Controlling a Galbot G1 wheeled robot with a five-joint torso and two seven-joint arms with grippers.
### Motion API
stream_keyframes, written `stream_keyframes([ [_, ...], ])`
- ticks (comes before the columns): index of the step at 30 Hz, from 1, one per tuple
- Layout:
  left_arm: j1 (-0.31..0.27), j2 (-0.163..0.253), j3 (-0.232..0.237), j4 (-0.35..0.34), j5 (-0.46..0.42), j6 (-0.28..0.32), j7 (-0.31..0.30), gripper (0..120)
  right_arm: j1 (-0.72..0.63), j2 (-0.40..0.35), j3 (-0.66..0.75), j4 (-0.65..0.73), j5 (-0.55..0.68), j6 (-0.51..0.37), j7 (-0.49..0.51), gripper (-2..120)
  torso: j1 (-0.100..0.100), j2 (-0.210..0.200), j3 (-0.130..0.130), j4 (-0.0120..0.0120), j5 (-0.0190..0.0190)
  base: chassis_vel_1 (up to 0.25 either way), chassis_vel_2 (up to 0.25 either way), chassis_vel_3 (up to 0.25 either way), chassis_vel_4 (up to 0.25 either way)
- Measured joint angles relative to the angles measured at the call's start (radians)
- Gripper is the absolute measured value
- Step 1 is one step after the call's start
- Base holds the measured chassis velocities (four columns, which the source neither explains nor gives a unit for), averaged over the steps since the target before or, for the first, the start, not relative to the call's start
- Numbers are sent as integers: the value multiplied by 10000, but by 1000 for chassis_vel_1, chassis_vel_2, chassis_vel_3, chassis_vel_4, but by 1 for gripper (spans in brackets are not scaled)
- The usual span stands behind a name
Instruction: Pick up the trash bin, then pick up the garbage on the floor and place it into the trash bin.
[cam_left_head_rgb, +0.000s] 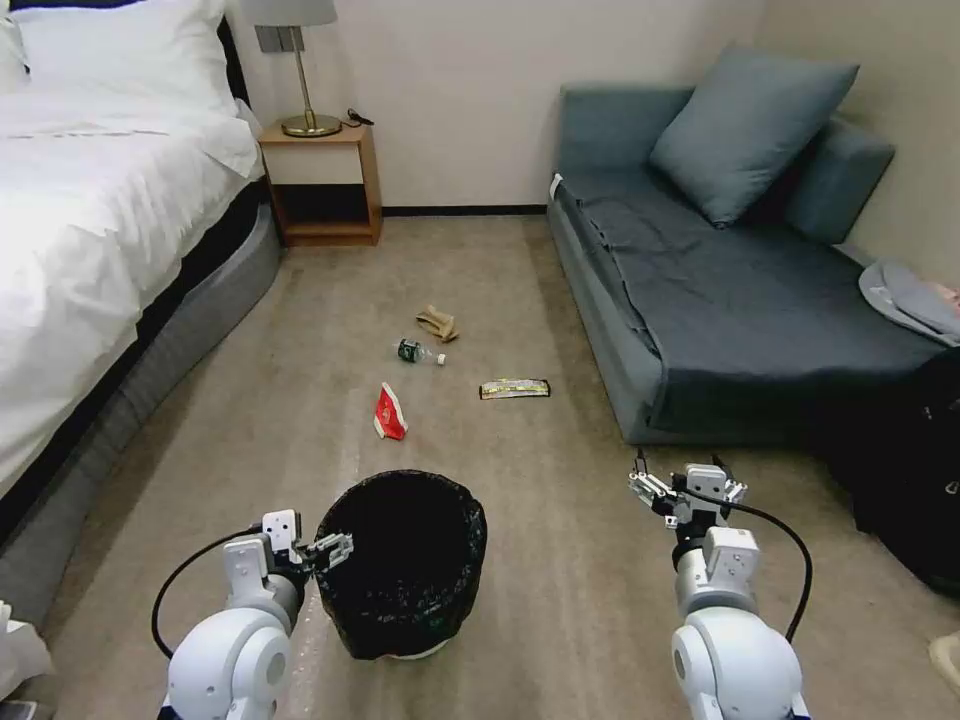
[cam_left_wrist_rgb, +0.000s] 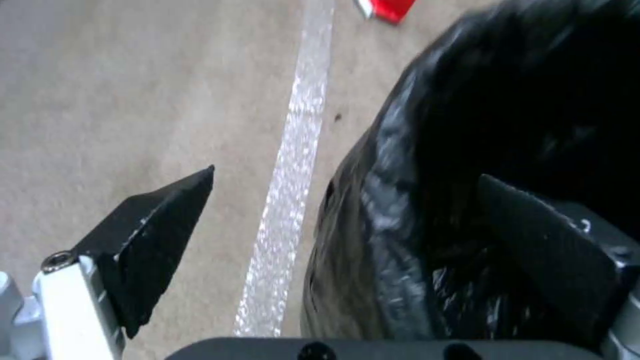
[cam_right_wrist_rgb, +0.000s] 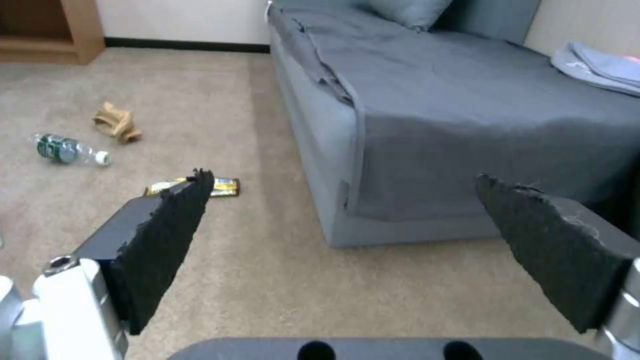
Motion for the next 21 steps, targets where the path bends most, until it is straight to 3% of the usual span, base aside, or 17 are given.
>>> stream_keyframes([
  [15,-303,-130,175,718,-165,-119,-12,97,48,2,4,-133,-21,83,42,100,0,0,-1,1,6,0,0,0,0],
  [21,-338,-146,180,813,-225,-129,6,84,104,2,9,-176,-23,104,69,100,-1,1,-2,1,5,0,0,0,0],
])
